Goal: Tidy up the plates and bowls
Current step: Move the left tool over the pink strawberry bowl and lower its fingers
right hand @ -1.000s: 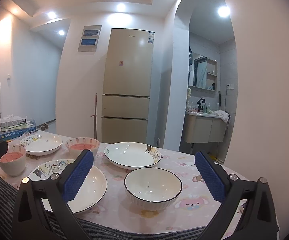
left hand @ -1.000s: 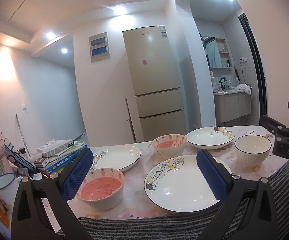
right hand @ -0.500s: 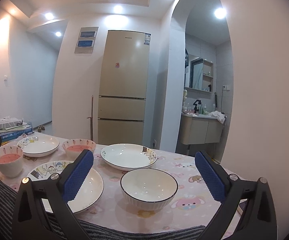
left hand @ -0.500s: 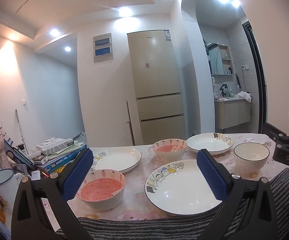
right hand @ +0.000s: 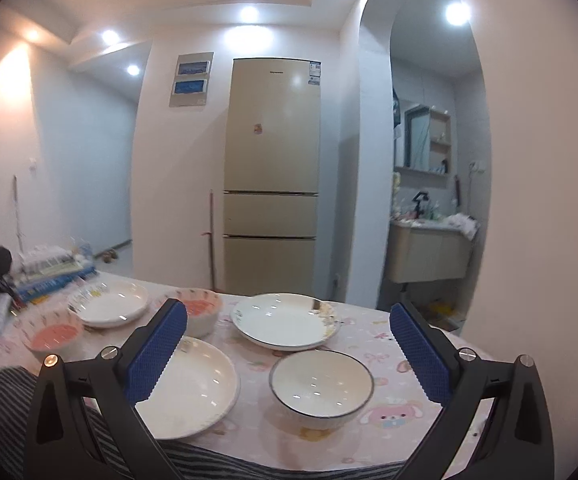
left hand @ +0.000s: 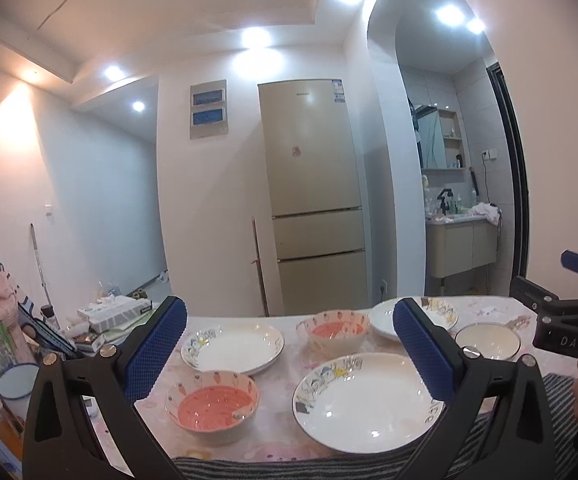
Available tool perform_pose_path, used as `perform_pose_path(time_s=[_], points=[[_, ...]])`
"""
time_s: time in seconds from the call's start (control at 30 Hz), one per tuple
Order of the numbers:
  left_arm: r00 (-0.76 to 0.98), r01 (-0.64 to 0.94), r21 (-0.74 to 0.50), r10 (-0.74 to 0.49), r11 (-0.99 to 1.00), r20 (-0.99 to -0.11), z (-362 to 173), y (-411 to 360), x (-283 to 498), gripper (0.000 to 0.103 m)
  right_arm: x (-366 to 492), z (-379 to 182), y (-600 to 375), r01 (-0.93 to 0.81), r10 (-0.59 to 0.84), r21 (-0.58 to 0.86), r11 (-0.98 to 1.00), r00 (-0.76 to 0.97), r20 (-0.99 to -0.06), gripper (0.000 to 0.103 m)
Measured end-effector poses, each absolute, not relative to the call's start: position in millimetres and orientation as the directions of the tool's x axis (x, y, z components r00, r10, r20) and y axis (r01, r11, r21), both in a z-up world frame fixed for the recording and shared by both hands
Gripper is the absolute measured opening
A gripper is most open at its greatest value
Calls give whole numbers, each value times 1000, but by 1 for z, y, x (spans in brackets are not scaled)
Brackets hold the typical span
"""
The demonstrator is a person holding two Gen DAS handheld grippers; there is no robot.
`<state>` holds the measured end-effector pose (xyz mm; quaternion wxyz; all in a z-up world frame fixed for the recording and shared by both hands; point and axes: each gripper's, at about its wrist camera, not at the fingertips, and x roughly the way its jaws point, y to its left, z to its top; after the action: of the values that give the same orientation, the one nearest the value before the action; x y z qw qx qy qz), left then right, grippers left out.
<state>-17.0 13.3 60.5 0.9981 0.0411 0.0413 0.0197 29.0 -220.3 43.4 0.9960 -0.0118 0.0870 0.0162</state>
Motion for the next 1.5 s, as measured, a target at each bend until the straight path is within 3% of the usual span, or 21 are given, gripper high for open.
perform_pose_path(time_s=[0.2, 0.4, 0.73, 0.97, 1.07, 1.17, 1.3, 1.5], points=[[993, 25, 21, -22, 999, -114, 101, 16, 0, 103, 27, 97, -217, -58, 58, 7, 998, 995, -82, 103], [996, -62, 4, 62, 998, -69, 145, 26, 25, 103, 37, 137, -211, -121, 124, 62, 991, 991, -49, 103], [972, -143, -37, 133, 989, -193, 154, 54, 48, 103, 87, 142, -170, -231, 237, 52, 972, 941, -241, 103], [972, -120, -43, 108, 992, -208, 180, 50, 78, 103, 133, 165, -163, -186, 206, 99, 977, 941, -267, 103], [971, -116, -62, 100, 991, -218, 195, 48, 93, 103, 157, 171, -164, -161, 191, 125, 979, 939, -287, 90], [974, -111, -71, 94, 991, -207, 208, 45, 101, 103, 176, 167, -165, -148, 189, 149, 978, 930, -314, 89], [969, -147, -22, 140, 989, -201, 196, 50, 98, 103, 193, 159, -152, -222, 265, 154, 963, 891, -369, 89], [926, -208, -12, 192, 978, -326, 151, 88, 101, 103, 212, 126, -100, -353, 395, 177, 918, 788, -472, 86]])
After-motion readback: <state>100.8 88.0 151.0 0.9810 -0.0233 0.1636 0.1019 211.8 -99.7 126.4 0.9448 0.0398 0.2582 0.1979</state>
